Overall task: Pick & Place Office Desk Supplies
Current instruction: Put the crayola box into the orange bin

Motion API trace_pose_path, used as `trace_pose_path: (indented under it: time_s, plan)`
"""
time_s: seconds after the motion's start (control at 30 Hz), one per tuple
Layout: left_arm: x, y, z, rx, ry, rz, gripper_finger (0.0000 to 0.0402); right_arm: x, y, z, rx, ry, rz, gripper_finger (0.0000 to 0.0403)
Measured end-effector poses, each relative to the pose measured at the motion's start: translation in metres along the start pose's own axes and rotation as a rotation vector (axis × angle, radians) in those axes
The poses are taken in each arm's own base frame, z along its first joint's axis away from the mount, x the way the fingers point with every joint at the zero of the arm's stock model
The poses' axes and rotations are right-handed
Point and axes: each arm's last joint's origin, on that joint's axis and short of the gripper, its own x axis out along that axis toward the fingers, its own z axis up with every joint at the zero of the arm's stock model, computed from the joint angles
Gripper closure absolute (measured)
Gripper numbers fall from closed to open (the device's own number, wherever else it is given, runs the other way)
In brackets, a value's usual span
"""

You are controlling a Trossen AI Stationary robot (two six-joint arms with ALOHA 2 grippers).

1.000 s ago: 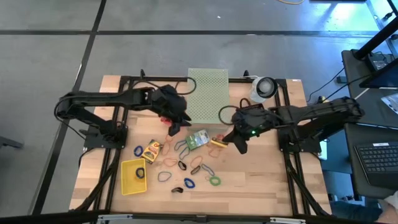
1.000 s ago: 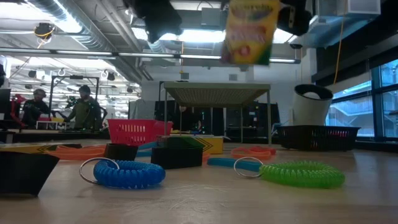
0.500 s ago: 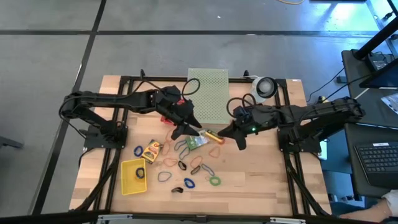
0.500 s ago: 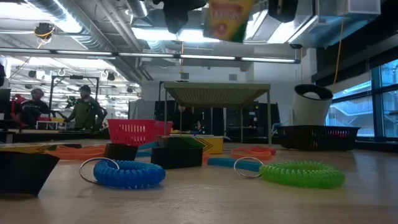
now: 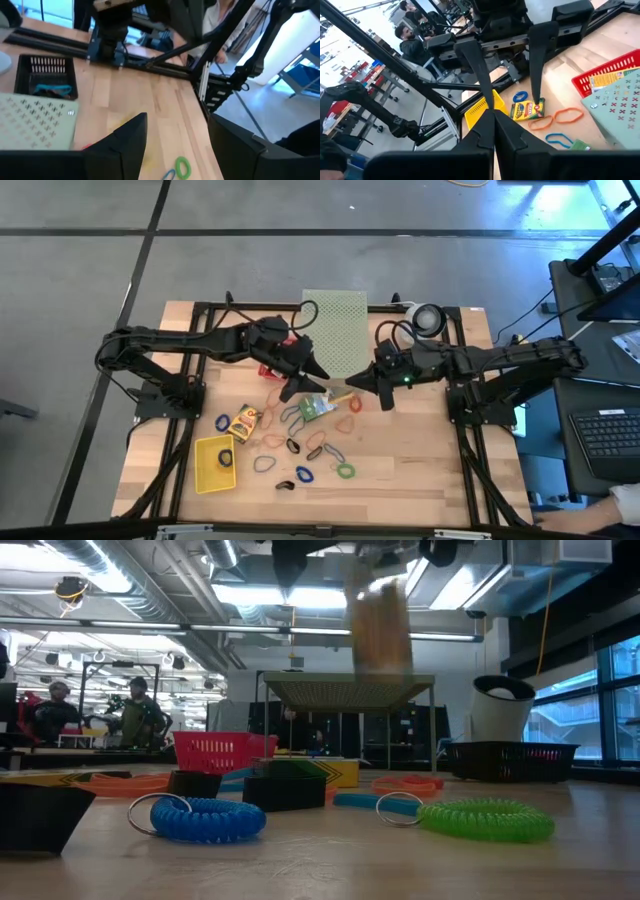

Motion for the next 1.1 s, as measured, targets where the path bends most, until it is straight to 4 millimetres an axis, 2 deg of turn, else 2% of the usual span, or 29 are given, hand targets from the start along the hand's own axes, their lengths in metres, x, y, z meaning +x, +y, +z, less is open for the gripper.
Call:
trace_pose_path:
  time_s: [0.3,0.6,0.87,1.1]
  plan:
    - [0.0,-0.001,0.0,-0.031,0.005,-0.028,0.0194,0.0,0.001,0.001,0.004,-0.014,0.006,0.0403]
    - [0.0,-0.001,-0.002,-0.044,0.024,-0.023,0.0194,0.0,-0.003,-0.005,-0.001,0.062,-0.023,0.0403]
    - [0.0,0.0,-0.005,-0.056,0.05,-0.014,0.0194,-0.003,-0.014,-0.019,-0.005,0.204,-0.135,0.0401]
    - [0.0,0.001,-0.006,-0.063,0.064,-0.005,0.0194,-0.012,-0.029,-0.036,-0.007,0.4,-0.305,0.0355]
